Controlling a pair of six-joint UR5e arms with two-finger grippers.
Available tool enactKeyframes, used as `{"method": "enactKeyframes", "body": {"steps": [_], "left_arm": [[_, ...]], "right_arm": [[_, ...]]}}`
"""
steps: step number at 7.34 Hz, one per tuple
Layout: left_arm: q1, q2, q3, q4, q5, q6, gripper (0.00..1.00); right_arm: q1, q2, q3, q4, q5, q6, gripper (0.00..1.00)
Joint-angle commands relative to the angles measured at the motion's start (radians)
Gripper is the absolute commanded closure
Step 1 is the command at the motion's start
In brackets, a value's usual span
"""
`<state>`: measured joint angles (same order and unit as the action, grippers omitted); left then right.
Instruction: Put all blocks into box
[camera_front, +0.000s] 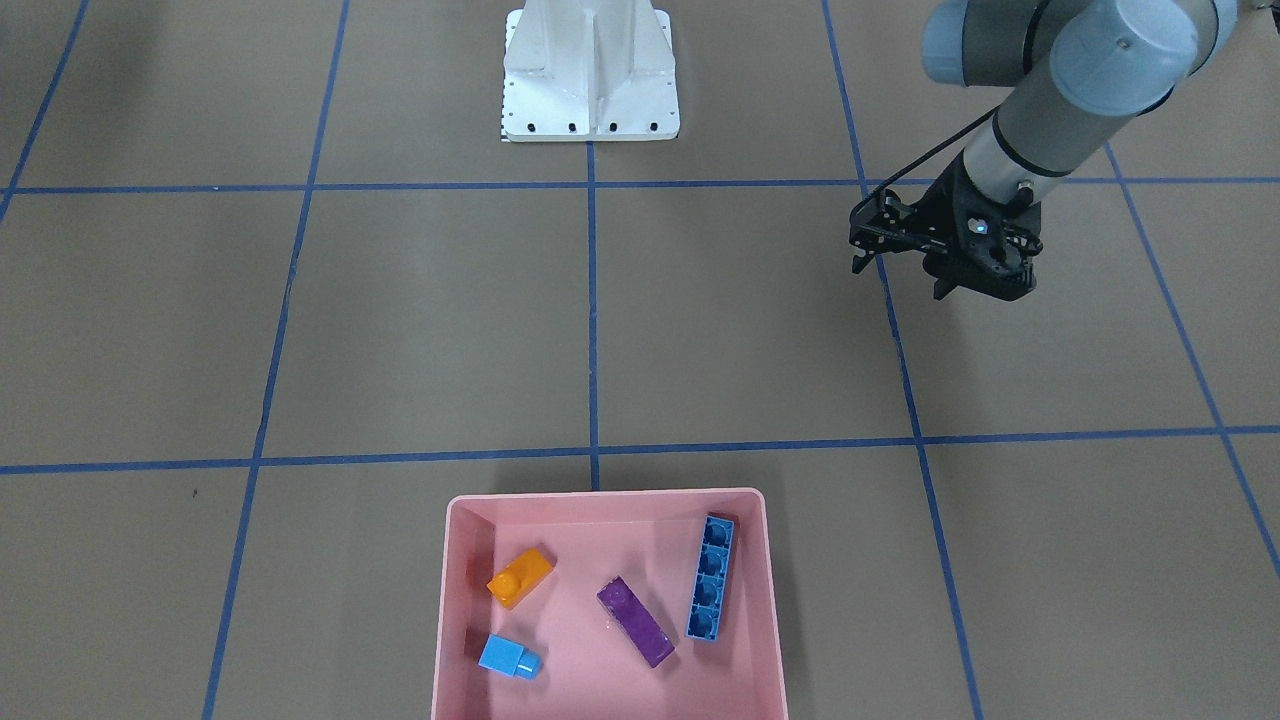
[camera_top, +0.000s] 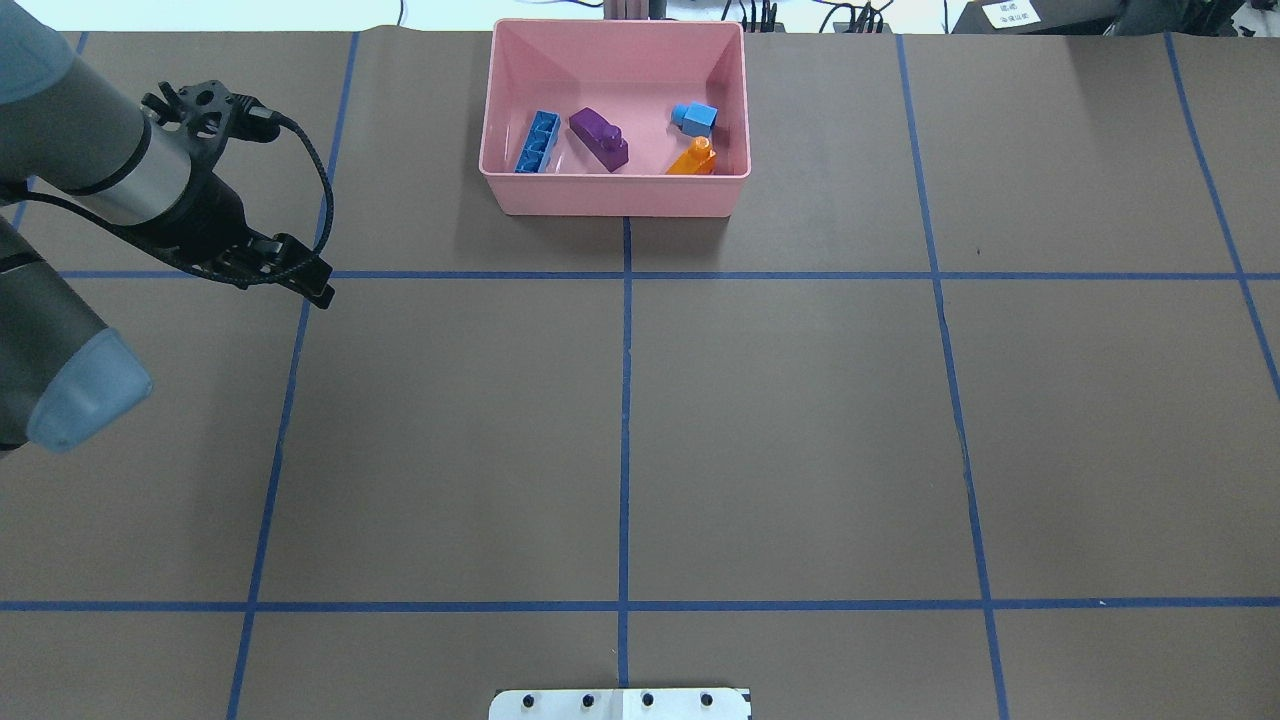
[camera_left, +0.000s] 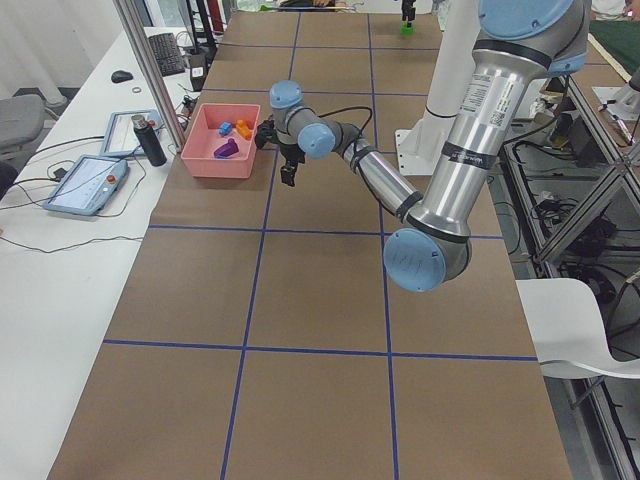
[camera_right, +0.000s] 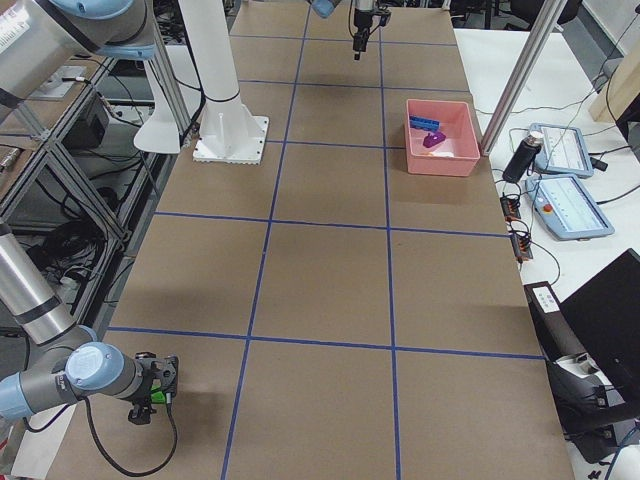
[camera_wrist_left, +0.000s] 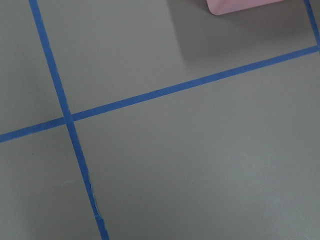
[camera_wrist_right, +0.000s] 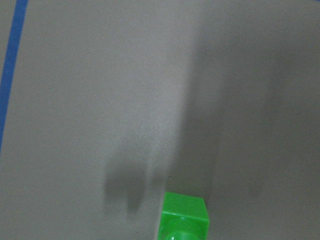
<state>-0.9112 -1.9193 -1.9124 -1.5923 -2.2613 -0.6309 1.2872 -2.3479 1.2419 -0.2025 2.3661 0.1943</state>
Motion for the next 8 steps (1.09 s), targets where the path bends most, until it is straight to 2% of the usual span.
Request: {"method": "enactKeyframes", "body": {"steps": [1,3,4,7,8], "left_arm": [[0.000,0.000,-0.005,0.000,-0.001,-0.001,0.00],[0.000,-0.001,-0.005,0.000,-0.001,-0.001,0.00],[0.002,-0.001,-0.005,0.000,-0.001,-0.001,0.00],[0.002,-0.001,-0.007,0.000,-0.003,-0.001,0.00],[0.002,-0.001,-0.007,0.000,-0.003,-0.001,0.00]], "right_arm": [[0.000,0.019,-0.002,-0.011,-0.002,0.000,0.21],[0.000,0.019,-0.007,-0.011,-0.002,-0.012,0.22],[0.000,0.019,-0.012,-0.011,-0.001,-0.015,0.28],[0.000,0.019,-0.024,-0.012,0.001,-0.015,0.51],[0.000,0.019,-0.024,-0.011,0.001,-0.016,0.66]]}}
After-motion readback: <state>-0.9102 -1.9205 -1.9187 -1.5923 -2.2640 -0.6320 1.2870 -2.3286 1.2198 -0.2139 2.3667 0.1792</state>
